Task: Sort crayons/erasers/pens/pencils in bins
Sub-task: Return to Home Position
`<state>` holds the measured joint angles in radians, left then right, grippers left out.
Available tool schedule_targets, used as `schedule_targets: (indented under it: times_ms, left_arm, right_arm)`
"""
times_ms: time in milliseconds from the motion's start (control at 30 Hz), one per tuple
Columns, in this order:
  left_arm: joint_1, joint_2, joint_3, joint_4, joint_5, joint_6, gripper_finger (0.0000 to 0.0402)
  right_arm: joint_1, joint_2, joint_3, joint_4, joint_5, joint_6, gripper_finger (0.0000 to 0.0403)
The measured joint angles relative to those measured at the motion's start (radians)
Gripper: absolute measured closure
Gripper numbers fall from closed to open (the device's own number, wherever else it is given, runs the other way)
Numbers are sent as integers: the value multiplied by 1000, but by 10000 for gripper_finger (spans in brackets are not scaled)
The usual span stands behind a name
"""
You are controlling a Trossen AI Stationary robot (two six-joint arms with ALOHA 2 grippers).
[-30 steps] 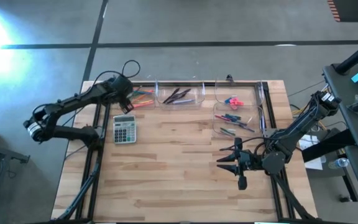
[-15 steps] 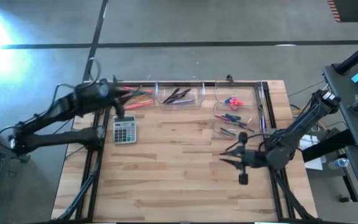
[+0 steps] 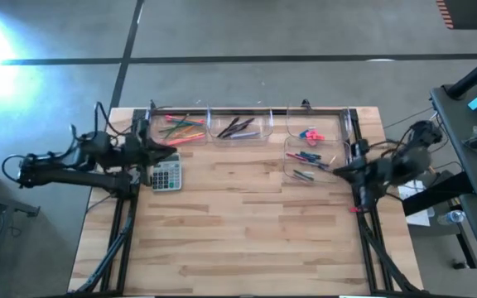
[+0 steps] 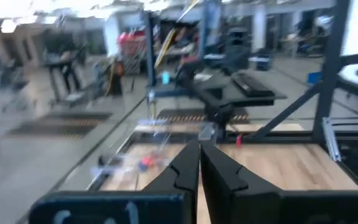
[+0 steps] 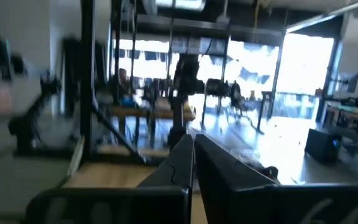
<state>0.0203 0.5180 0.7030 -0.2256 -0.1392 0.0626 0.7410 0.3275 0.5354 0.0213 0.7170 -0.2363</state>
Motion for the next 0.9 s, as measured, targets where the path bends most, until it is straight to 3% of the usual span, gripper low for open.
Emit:
schedule_targets:
  times_ms: [267,433,500,633,900]
  left_arm:
    - [27,3,-223,350,94,57,401]
    - [116,92,-325,620,285,22,402]
    - [152,132,-353,693,307,4,402]
    - [225,139,-362,688,306,-3,402]
    - [300,-74,-402,575,367,11,402]
  right_arm:
    - [0,-319,-148,8,-12,-107,394]
    - [-5,-311,-194,26,-32,-151,394]
    - [-4,-296,-216,18,-51,-143,394]
    - [-4,-310,-243,24,-44,-119,394]
    - [-4,-327,-257,20,-36,-167,394]
